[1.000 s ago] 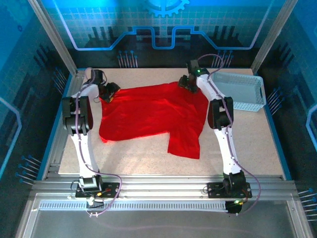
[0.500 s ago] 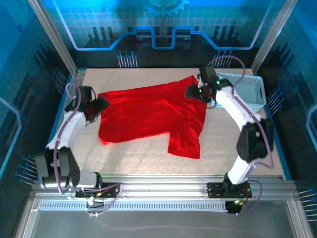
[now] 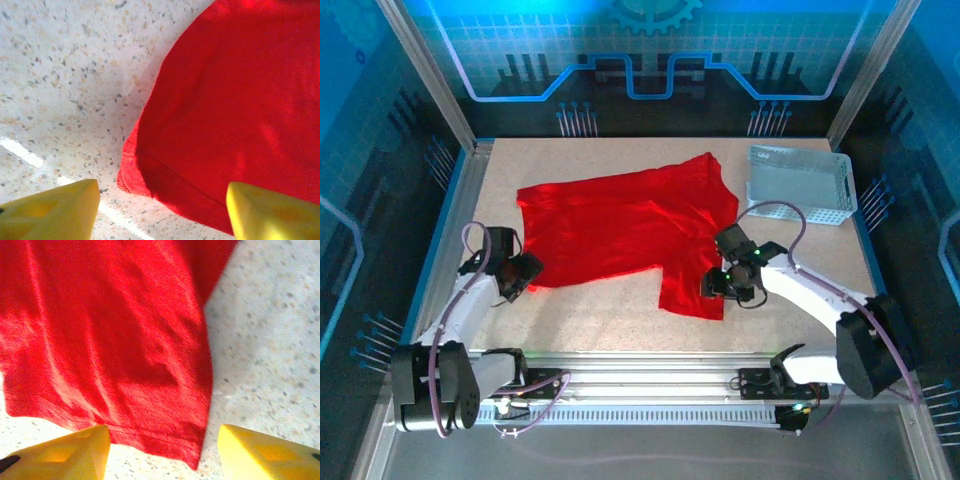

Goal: Fold the inside-out t-shirt

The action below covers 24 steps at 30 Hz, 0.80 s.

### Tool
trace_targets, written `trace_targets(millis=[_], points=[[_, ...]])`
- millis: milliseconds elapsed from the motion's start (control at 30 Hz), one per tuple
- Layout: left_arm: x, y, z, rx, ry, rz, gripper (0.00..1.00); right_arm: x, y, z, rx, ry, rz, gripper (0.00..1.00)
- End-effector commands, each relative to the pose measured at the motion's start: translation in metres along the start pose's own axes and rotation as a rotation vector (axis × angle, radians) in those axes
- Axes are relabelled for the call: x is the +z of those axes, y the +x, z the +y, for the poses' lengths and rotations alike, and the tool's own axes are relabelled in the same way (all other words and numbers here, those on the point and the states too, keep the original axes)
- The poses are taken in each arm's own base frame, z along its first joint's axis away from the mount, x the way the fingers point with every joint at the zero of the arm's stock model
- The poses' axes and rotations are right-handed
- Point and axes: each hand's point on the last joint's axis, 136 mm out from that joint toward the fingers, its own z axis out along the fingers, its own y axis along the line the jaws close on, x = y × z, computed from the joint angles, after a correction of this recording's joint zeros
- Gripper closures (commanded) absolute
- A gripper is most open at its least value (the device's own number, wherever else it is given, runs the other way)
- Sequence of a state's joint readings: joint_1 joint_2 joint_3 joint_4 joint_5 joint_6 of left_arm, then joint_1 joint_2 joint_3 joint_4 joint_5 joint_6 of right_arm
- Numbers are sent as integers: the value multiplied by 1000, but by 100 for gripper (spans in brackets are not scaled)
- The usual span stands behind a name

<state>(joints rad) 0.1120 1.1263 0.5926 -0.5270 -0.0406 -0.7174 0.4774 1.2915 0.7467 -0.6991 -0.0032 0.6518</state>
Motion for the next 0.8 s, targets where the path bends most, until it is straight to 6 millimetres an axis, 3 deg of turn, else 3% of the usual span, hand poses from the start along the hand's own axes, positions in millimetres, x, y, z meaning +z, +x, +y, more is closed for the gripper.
trace_targets(millis=[0, 200, 600, 767], points=[[11, 6, -7, -13, 38, 38, 38, 4, 11, -12, 50, 42, 0, 40], [25, 9, -8, -15, 22, 81, 53, 19, 19, -13, 74, 25, 25, 41], [28, 18, 6, -23, -27, 103, 76, 41, 25, -11, 101, 37, 82, 44], [29, 18, 6, -23, -26, 103, 86, 48, 25, -6, 90, 36, 99, 51]])
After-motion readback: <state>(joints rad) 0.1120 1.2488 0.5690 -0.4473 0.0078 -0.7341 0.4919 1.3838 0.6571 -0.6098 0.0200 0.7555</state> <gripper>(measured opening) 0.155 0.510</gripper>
